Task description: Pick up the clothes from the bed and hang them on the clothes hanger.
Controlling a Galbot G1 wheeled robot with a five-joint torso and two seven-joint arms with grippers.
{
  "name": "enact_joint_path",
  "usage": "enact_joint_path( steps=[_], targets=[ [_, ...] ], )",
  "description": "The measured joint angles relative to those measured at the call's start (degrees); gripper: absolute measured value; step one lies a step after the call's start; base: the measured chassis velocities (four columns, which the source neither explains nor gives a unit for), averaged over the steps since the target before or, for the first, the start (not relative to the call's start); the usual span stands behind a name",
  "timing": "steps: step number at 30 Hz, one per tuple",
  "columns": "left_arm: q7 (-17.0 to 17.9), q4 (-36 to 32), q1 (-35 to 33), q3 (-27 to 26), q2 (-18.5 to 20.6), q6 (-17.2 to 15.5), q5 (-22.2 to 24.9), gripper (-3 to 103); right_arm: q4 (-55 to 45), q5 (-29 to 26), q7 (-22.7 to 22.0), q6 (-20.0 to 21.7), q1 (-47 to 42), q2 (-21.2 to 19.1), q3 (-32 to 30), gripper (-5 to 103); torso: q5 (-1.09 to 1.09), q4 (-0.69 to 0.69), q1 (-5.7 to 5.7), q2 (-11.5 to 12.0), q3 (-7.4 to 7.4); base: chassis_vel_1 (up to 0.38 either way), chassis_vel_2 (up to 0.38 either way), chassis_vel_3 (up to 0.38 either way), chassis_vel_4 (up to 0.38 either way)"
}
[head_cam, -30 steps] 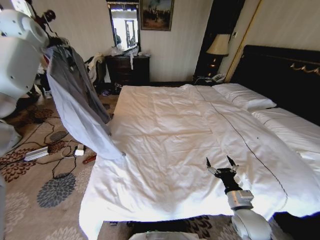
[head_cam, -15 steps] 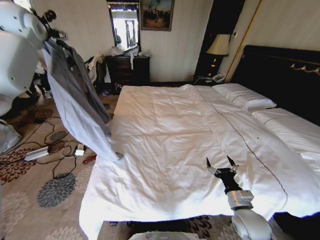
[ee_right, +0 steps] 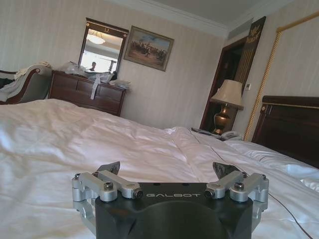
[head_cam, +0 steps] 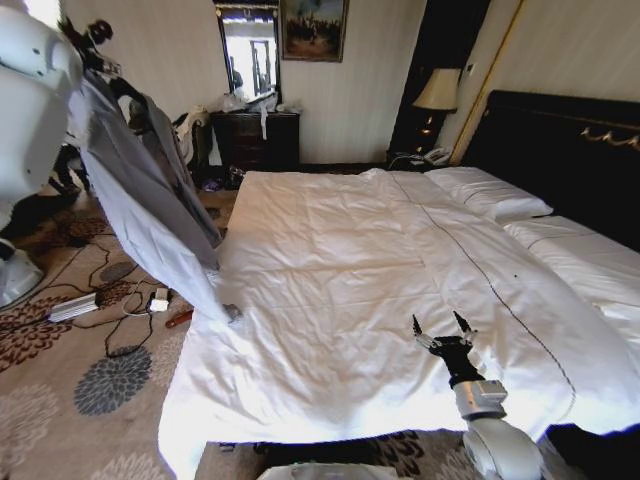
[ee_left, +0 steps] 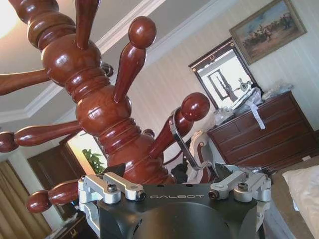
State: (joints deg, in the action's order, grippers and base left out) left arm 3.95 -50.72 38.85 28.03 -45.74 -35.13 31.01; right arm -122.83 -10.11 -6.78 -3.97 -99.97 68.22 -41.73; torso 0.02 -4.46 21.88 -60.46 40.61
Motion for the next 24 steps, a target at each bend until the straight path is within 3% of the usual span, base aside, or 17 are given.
enact_joint_path(
  steps=[6, 9, 10, 11, 13, 21, 24],
  targets=[
    [-0.34, -0.96, -0.45, 0.18, 0.76, -0.27, -3.28, 100, 0.00, 0.00, 0.00, 0.00, 0.00, 0.00, 0.00, 100, -0.02, -0.03, 0.00, 0.00, 0.00, 0.000, 0.000, 0.000, 0.000],
    [-0.63, -0.89, -0.42, 0.48, 1.15, 0.11, -7.97, 100, 0.00, 0.00, 0.00, 0.00, 0.00, 0.00, 0.00, 100, -0.01, 0.01, 0.00, 0.00, 0.00, 0.000, 0.000, 0.000, 0.000],
    [-0.98, -0.82, -0.41, 0.47, 1.20, 1.09, -11.46, 100, 0.00, 0.00, 0.00, 0.00, 0.00, 0.00, 0.00, 100, -0.01, 0.01, 0.00, 0.00, 0.00, 0.000, 0.000, 0.000, 0.000],
    [-0.98, -0.82, -0.41, 0.47, 1.20, 1.09, -11.46, 100, 0.00, 0.00, 0.00, 0.00, 0.00, 0.00, 0.00, 100, -0.01, 0.01, 0.00, 0.00, 0.00, 0.000, 0.000, 0.000, 0.000],
    [-1.69, -1.19, -0.45, 0.44, 1.57, 2.85, -17.44, 100, 0.00, 0.00, 0.00, 0.00, 0.00, 0.00, 0.00, 100, -0.03, -0.01, 0.00, 0.00, 0.00, 0.000, 0.000, 0.000, 0.000],
    [-1.44, -3.13, -1.42, 0.54, 2.70, 2.01, -19.56, 100, 0.00, 0.00, 0.00, 0.00, 0.00, 0.00, 0.00, 100, -0.02, 0.00, 0.00, 0.00, 0.00, 0.000, 0.000, 0.000, 0.000],
    [-0.58, -5.90, -2.18, 0.53, 3.78, -1.78, -10.88, 100, 0.00, 0.00, 0.00, 0.00, 0.00, 0.00, 0.00, 100, -0.02, -0.01, 0.00, 0.00, 0.00, 0.000, 0.000, 0.000, 0.000]
  ],
)
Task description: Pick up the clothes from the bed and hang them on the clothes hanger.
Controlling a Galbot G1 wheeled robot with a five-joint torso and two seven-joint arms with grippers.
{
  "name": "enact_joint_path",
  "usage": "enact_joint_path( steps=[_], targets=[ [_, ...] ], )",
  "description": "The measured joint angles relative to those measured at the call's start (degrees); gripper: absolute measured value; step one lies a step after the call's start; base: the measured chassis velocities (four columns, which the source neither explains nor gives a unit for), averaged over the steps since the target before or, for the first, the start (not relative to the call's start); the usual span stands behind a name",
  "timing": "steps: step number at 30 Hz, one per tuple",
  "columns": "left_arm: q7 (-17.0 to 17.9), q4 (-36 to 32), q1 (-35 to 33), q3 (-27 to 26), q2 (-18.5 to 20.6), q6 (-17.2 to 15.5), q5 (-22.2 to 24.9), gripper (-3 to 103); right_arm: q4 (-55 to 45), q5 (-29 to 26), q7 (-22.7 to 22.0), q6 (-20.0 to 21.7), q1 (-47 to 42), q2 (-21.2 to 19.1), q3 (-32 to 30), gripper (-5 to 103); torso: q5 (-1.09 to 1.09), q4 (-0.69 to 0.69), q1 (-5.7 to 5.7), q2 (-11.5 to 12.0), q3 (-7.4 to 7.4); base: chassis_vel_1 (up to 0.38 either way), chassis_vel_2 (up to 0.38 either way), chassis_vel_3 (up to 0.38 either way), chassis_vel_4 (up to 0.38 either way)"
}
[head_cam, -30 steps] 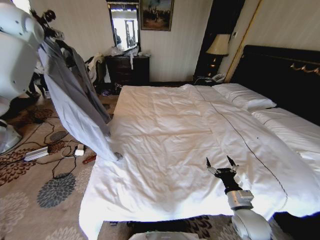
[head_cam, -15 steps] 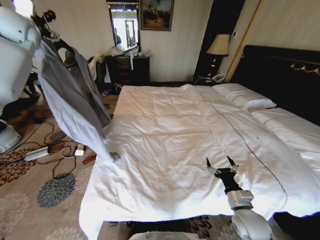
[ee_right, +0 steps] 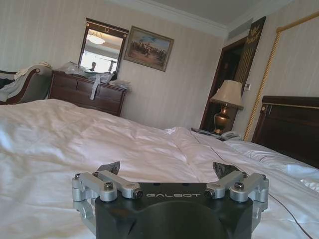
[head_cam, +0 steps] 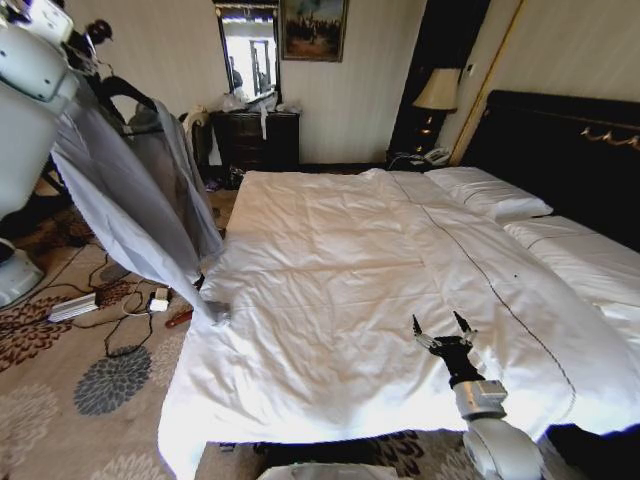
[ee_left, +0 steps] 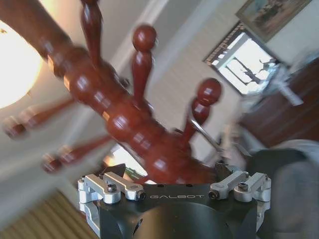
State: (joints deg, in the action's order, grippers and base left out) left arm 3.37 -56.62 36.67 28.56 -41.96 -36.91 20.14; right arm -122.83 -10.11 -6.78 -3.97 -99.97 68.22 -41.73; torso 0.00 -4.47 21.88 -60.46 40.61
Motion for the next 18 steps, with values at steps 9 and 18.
enact_joint_path(
  steps=[9, 18],
  targets=[
    [-0.86, -0.33, -1.43, -0.48, 1.32, 2.36, -10.30, 100, 0.00, 0.00, 0.00, 0.00, 0.01, 0.00, 0.00, 100, 0.01, 0.04, 0.00, 0.00, 0.00, 0.000, 0.000, 0.000, 0.000],
    [0.20, -5.23, -3.41, -1.10, 3.09, -0.94, -3.47, 100, 0.00, 0.00, 0.00, 0.00, 0.01, 0.00, 0.00, 100, 0.00, -0.01, 0.00, 0.00, 0.00, 0.000, 0.000, 0.000, 0.000]
  ],
)
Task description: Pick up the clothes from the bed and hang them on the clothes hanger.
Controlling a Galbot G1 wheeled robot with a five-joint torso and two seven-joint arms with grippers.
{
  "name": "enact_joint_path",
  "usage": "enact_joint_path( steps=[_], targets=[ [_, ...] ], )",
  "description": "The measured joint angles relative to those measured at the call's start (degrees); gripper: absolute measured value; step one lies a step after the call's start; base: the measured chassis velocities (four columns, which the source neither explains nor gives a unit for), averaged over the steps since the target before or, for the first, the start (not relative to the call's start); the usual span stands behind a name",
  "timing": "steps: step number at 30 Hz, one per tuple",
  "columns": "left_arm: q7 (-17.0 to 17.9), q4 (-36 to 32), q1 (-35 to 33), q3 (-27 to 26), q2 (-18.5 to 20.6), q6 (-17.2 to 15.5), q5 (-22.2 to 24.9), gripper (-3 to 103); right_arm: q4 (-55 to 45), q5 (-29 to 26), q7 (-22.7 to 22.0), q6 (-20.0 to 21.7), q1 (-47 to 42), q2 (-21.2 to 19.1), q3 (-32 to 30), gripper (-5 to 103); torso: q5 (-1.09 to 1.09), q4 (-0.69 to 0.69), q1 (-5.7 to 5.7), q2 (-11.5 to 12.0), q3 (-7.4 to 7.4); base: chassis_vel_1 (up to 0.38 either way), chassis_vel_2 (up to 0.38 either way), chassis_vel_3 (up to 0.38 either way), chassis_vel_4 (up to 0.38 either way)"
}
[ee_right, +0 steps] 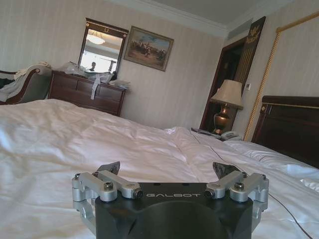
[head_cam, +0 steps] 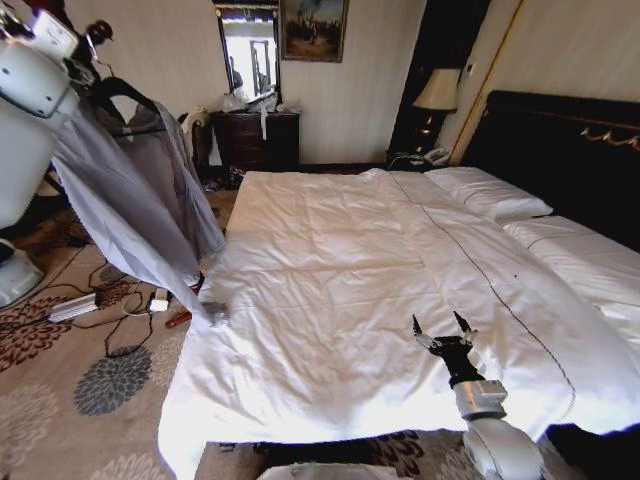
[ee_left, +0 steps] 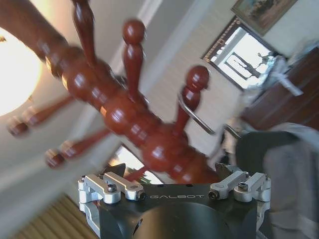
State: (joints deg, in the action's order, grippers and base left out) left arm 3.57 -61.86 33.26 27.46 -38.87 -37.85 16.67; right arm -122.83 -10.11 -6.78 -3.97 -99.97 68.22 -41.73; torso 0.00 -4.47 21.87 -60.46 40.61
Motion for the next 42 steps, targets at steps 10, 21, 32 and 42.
enact_joint_path(
  steps=[10, 21, 32, 42],
  targets=[
    [0.25, 0.17, -2.93, -2.65, 0.65, 9.08, -17.50, 100, 0.00, 0.00, 0.00, 0.00, 0.00, 0.00, 0.00, 100, 0.00, 0.03, 0.00, 0.00, 0.00, 0.000, 0.000, 0.000, 0.000],
    [2.50, 1.53, -3.11, -4.48, -1.44, 19.74, -24.54, 100, 0.00, 0.00, 0.00, 0.00, 0.00, 0.00, 0.00, 100, 0.00, 0.01, 0.00, 0.00, 0.00, 0.000, 0.000, 0.000, 0.000],
    [3.72, -3.77, -4.62, -4.70, 0.11, 15.72, -17.39, 100, 0.00, 0.00, 0.00, 0.00, 0.00, 0.00, 0.00, 100, -0.01, 0.00, 0.00, 0.00, 0.00, 0.000, 0.000, 0.000, 0.000],
    [9.39, -20.43, -12.30, -7.78, 6.36, 6.83, 15.39, 100, 0.00, 0.00, 0.00, 0.00, 0.00, 0.00, 0.00, 100, 0.00, -0.01, 0.00, 0.00, 0.00, 0.000, 0.000, 0.000, 0.000]
  ],
)
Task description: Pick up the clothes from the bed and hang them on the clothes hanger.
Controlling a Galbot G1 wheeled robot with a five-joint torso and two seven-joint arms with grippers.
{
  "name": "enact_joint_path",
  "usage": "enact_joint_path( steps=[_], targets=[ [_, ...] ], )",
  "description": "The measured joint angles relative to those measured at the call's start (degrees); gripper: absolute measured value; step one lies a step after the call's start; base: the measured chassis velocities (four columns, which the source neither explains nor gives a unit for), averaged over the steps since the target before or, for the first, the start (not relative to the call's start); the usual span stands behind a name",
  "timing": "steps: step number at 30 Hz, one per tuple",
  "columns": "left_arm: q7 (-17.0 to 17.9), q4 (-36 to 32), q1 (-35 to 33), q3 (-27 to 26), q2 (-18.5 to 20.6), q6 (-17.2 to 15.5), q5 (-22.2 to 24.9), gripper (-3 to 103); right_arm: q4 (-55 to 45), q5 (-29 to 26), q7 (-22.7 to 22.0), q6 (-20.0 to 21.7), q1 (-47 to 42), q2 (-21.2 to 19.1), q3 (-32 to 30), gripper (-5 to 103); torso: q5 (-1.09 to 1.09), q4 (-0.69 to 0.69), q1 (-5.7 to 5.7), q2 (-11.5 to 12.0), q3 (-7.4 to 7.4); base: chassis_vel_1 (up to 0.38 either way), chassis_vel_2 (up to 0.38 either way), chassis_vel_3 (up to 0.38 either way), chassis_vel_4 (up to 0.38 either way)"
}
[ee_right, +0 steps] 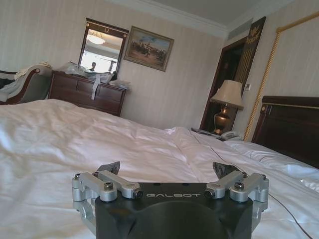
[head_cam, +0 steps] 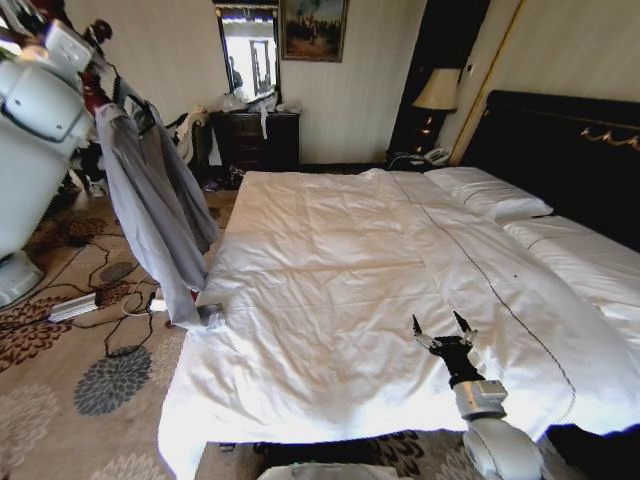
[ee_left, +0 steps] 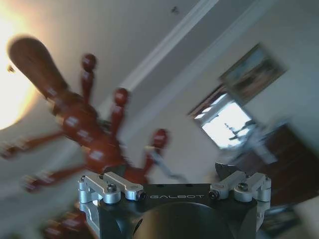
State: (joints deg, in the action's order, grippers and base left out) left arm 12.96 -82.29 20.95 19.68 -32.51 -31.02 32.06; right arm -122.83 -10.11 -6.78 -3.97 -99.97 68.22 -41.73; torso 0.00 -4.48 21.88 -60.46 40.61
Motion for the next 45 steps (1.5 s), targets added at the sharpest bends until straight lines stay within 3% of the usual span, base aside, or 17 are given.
enact_joint_path(
  steps=[3, 4, 8, 9, 11, 12, 15, 17, 20, 21, 24, 30, 36, 37, 40, 41, 45],
  targets=[
    [2.04, -6.53, -3.63, -1.68, 2.92, 0.41, 16.24, 100, 0.00, 0.00, 0.00, 0.00, 0.00, 0.00, 0.00, 100, 0.00, 0.01, 0.00, 0.00, 0.00, 0.000, 0.000, 0.000, 0.000],
    [2.04, -6.53, -3.63, -1.68, 2.92, 0.41, 16.24, 100, 0.00, 0.00, 0.00, 0.00, 0.00, 0.00, 0.00, 100, 0.00, 0.01, 0.00, 0.00, 0.00, 0.000, 0.000, 0.000, 0.000],
    [3.68, -15.28, -10.77, -8.48, 6.50, 3.11, 26.68, 100, 0.00, 0.00, 0.00, 0.00, -0.01, 0.00, 0.00, 100, -0.01, 0.03, 0.00, 0.00, -0.01, 0.000, 0.000, 0.000, 0.000],
    [3.68, -15.28, -10.77, -8.48, 6.50, 3.11, 26.68, 100, 0.00, 0.00, 0.00, 0.00, -0.01, 0.00, 0.00, 100, -0.01, 0.03, 0.00, 0.00, -0.01, 0.000, 0.000, 0.000, 0.000],
    [5.40, -22.10, -18.03, -15.34, 8.48, 4.44, 31.98, 100, 0.00, 0.00, 0.00, 0.00, -0.01, 0.00, 0.00, 100, -0.02, 0.01, 0.00, 0.00, -0.01, 0.000, 0.000, 0.000, 0.000],
    [5.40, -22.10, -18.03, -15.34, 8.48, 4.44, 31.98, 100, 0.00, 0.00, 0.00, 0.00, -0.01, 0.00, 0.00, 100, -0.02, 0.01, 0.00, 0.00, -0.01, 0.000, 0.000, 0.000, 0.000],
    [6.23, -29.22, -30.00, -22.02, 11.29, 7.69, 33.89, 100, 0.00, 0.00, 0.00, 0.00, -0.01, 0.00, 0.00, 100, 0.01, 0.01, -0.01, 0.00, -0.01, 0.000, 0.000, 0.000, 0.000],
    [6.23, -31.33, -34.93, -24.25, 12.28, 9.21, 33.53, 100, 0.00, 0.00, 0.00, 0.00, 0.00, 0.00, 0.00, 100, 0.00, 0.02, 0.00, 0.00, 0.00, 0.000, 0.000, 0.000, 0.000],
    [6.02, -34.60, -49.41, -30.78, 11.47, 12.70, 30.81, 100, 0.00, 0.00, 0.00, 0.00, 0.00, 0.00, 0.00, 100, 0.01, 0.05, -0.01, 0.00, -0.01, 0.000, 0.000, 0.000, 0.000],
    [6.02, -34.60, -49.41, -30.78, 11.47, 12.70, 30.81, 100, 0.00, 0.00, 0.00, 0.00, 0.00, 0.00, 0.00, 100, 0.01, 0.05, -0.01, 0.00, -0.01, 0.000, 0.000, 0.000, 0.000],
    [5.95, -36.57, -56.76, -33.49, 8.40, 14.21, 29.38, 100, 0.00, 0.00, 0.00, 0.00, 0.00, 0.00, 0.01, 100, 0.01, -0.03, 0.01, 0.00, 0.00, 0.000, 0.000, 0.000, 0.000],
    [5.87, -41.46, -75.59, -41.49, 1.46, 17.47, 21.31, 100, 0.00, 0.00, 0.00, 0.00, 0.00, 0.00, 0.01, 100, 0.01, 0.02, 0.00, 0.00, 0.00, 0.000, 0.000, 0.000, 0.000],
    [2.32, -45.41, -95.61, -51.62, -5.53, 20.80, 13.84, 100, 0.00, 0.00, 0.00, 0.00, 0.00, 0.00, 0.00, 100, 0.00, 0.00, 0.00, 0.00, -0.01, 0.000, 0.000, 0.000, 0.000],
    [2.32, -45.41, -95.61, -51.62, -5.53, 20.80, 13.84, 100, 0.00, 0.00, 0.00, 0.00, 0.00, 0.00, 0.00, 100, 0.00, 0.00, 0.00, 0.00, -0.01, 0.000, 0.000, 0.000, 0.000],
    [-1.17, -46.77, -107.73, -56.83, -13.27, 23.92, 7.97, 100, 0.00, 0.00, 0.00, 0.00, 0.00, -0.01, 0.00, 100, -0.01, 0.03, 0.00, 0.00, -0.01, 0.000, 0.000, 0.000, 0.000],
    [-1.17, -46.77, -107.73, -56.83, -13.27, 23.92, 7.97, 100, 0.00, 0.00, 0.00, 0.00, 0.00, -0.01, 0.00, 100, -0.01, 0.03, 0.00, 0.00, -0.01, 0.000, 0.000, 0.000, 0.000],
    [-5.42, -47.92, -116.82, -58.45, -23.17, 29.90, -2.84, 100, 0.00, 0.00, 0.00, 0.00, 0.00, 0.00, 0.00, 100, 0.00, 0.02, 0.00, 0.00, -0.01, 0.000, 0.000, 0.000, 0.000]
  ],
)
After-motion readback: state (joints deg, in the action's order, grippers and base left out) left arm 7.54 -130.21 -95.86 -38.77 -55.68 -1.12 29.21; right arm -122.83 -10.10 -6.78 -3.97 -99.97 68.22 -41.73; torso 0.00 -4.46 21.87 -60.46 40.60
